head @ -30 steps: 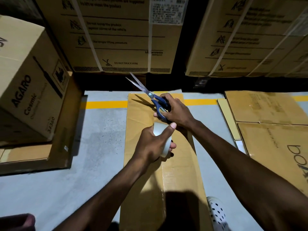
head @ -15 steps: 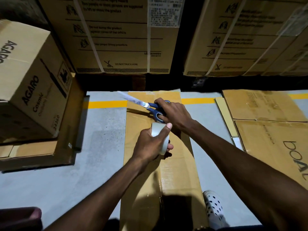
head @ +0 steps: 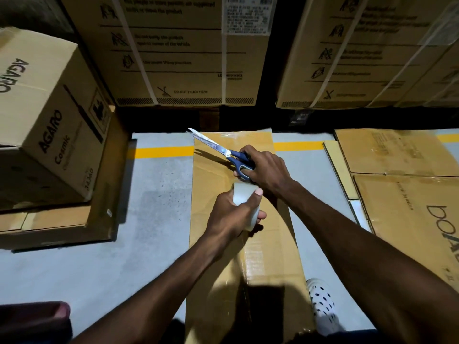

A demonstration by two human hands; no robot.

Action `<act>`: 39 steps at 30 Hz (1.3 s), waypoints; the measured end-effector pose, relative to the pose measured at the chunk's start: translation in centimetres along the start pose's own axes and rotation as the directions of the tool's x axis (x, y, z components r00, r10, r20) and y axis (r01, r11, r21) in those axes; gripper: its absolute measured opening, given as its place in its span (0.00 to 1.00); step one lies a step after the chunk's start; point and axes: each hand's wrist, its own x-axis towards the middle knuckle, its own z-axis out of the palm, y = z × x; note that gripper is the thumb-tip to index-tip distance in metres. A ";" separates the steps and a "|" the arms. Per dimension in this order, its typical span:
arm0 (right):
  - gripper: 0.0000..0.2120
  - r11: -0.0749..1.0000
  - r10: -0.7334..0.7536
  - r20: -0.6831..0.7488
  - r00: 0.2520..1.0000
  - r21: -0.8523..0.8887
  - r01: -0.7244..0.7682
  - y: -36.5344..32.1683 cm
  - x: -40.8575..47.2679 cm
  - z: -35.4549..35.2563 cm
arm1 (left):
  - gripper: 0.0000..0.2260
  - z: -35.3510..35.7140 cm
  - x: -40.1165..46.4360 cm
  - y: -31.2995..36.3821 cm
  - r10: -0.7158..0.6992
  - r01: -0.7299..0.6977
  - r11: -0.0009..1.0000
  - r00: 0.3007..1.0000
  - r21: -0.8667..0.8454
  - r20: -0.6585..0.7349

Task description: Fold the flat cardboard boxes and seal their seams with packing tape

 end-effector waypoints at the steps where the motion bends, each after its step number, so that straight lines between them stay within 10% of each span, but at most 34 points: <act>1: 0.23 1.000 0.008 0.012 1.000 -0.018 -0.008 -0.1 0.1 0.0 | 0.14 0.2 -0.3 -0.4 -0.015 0.015 1.000 1.000 -0.019 -0.009; 25: 0.20 0.999 0.032 0.080 0.996 -0.014 -0.030 -2.7 -4.0 0.0 | 0.18 0.3 -4.5 -3.3 0.082 -0.084 0.996 0.993 -0.014 -0.079; 31: 0.16 0.811 0.111 0.383 0.917 0.499 -0.307 -2.5 -4.3 -1.7 | 0.22 -0.1 -4.4 -3.3 0.100 -0.100 0.995 0.995 -0.009 -0.019; 39: 0.20 0.803 0.130 0.420 0.898 0.487 -0.344 -2.3 -4.8 -1.7 | 0.20 0.1 -4.5 -3.8 0.117 -0.117 0.993 0.992 0.004 -0.043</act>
